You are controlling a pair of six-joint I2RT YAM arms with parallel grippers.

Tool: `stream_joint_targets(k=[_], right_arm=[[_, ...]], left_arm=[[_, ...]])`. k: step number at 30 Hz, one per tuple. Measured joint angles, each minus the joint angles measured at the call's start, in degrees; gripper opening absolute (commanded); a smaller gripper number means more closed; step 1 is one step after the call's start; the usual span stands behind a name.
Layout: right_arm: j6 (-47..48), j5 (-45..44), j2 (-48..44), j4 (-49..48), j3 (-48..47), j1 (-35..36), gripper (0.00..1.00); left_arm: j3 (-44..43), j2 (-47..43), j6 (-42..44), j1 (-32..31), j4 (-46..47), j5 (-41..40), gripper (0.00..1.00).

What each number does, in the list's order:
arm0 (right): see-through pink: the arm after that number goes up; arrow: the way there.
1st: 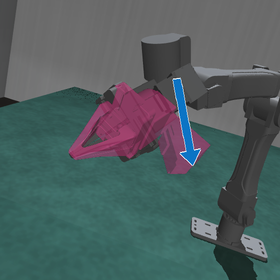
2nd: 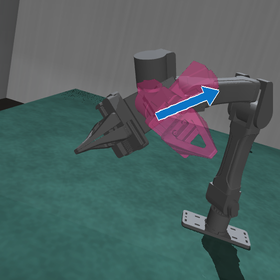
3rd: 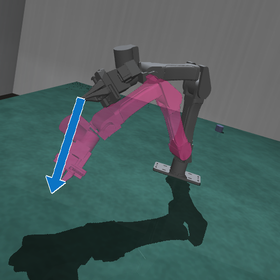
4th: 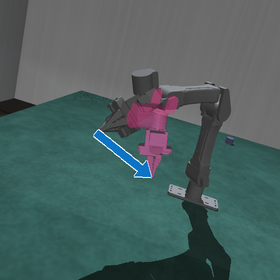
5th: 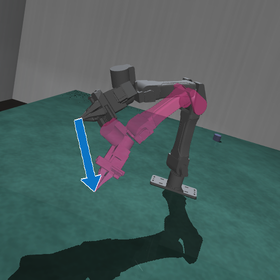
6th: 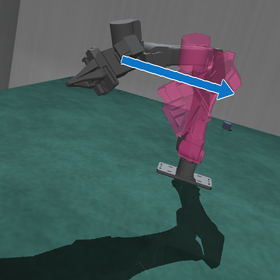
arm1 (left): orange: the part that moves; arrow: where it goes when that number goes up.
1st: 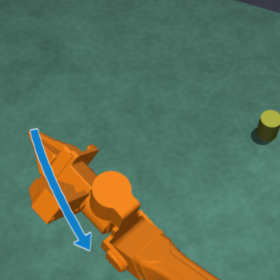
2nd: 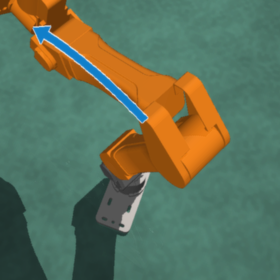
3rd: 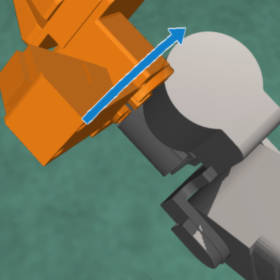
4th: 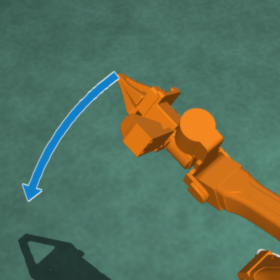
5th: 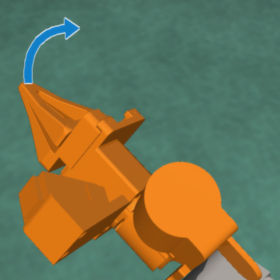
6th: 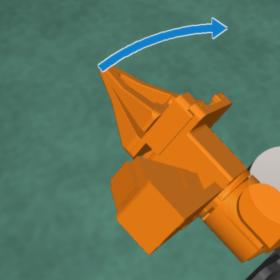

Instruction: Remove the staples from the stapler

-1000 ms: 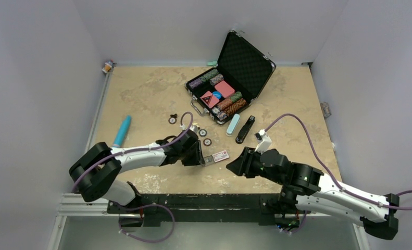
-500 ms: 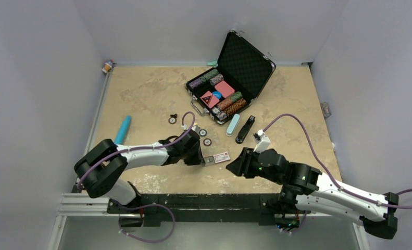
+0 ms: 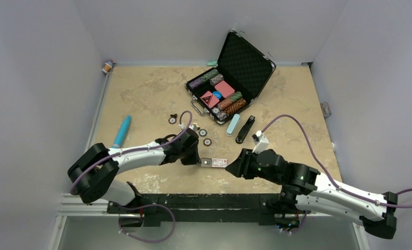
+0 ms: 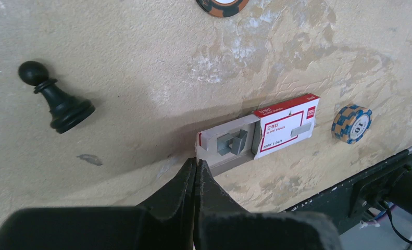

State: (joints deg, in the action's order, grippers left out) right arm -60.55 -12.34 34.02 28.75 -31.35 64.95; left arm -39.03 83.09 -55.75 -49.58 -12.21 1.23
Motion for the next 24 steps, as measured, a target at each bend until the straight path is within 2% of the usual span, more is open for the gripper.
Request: stream_joint_targets(k=[10,15,18,22,24], right_arm=[[-1.1,1.7,5.8,-5.7,2.5,0.1,0.42],[-1.7,2.2,11.1,-8.6,3.1,0.4,0.32],[-2.0,2.9,14.6,-10.6,3.1,0.7,0.28],[-2.1,3.1,18.8,-12.2,3.1,1.2,0.27],[-2.2,3.1,20.7,-12.9,3.1,1.6,0.26]], left_arm=[[-0.4,-7.9,2.1,0.0,-9.9,-3.4,0.00],[0.8,-11.3,2.9,0.1,-14.2,-5.1,0.01],[2.1,-12.7,3.0,0.1,-17.0,-5.9,0.05],[2.5,-12.8,3.8,0.3,-19.9,-6.4,0.42],[2.7,-12.7,4.3,0.3,-20.4,-6.5,0.50]])
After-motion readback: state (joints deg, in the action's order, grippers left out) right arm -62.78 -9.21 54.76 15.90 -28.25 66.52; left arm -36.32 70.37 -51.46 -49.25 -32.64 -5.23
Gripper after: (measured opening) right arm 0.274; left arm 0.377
